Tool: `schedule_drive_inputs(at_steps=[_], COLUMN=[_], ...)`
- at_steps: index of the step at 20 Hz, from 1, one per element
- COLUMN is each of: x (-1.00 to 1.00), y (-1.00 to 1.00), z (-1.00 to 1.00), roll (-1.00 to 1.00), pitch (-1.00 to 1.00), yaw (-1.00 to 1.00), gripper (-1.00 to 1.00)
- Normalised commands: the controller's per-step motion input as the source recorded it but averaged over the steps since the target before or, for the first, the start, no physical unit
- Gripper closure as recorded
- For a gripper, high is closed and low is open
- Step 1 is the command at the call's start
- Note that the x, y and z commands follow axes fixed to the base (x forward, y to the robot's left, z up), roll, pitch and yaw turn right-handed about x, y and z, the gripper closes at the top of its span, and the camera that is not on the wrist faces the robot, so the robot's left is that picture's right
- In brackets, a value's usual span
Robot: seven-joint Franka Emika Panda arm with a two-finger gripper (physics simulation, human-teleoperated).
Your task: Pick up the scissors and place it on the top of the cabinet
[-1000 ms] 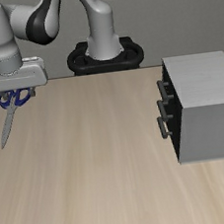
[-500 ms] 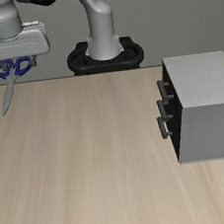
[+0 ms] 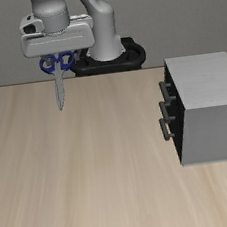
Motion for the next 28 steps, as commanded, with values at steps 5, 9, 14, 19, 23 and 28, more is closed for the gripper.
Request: schedule_drive_inputs(at_steps=[5, 9, 14, 19, 23, 28], x=[0.0, 0.0, 0.0, 0.0, 0.0, 0.0], y=[1.0, 1.0, 1.0, 1.0, 1.0, 1.0], z=[0.0, 0.0, 0.0, 0.0, 0.0, 0.0], roll=[0.0, 0.0, 0.0, 0.0, 0.0, 0.0], pitch=[0.0, 0.0, 0.0, 0.0, 0.0, 0.0], yaw=[0.0, 0.0, 0.0, 0.0, 0.0, 0.0], gripper=[1.0, 1.0, 1.0, 1.0, 1.0, 1.0])
